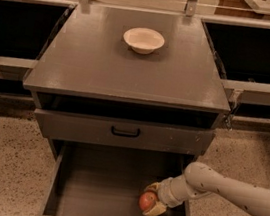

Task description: Pick apple from middle drawer and place on counter

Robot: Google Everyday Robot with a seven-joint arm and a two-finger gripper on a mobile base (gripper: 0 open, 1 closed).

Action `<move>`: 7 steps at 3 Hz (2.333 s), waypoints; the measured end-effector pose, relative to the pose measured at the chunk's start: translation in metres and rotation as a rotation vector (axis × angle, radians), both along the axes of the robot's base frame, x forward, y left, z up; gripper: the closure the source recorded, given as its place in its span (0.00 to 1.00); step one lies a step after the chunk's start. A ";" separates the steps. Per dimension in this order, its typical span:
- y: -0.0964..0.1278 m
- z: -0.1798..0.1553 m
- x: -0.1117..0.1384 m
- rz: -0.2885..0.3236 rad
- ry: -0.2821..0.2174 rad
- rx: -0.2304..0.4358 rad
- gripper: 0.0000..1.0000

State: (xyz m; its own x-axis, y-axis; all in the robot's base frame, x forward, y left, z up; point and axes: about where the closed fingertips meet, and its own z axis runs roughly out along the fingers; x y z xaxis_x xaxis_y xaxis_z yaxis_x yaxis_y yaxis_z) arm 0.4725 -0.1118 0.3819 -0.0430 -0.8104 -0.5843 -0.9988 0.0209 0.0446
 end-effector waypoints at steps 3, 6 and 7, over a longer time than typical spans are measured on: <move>0.045 0.284 -0.034 0.306 -0.179 0.227 1.00; 0.069 0.372 -0.013 0.229 -0.229 0.166 1.00; 0.074 0.441 0.017 0.160 -0.236 0.137 1.00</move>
Offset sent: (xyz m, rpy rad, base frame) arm -0.0411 0.0612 0.3001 0.3126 -0.2036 0.3609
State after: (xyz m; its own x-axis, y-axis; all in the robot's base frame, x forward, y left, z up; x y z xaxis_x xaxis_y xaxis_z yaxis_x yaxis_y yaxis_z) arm 0.4895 -0.0380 0.8226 0.2283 -0.7088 -0.6674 -0.9720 -0.1270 -0.1976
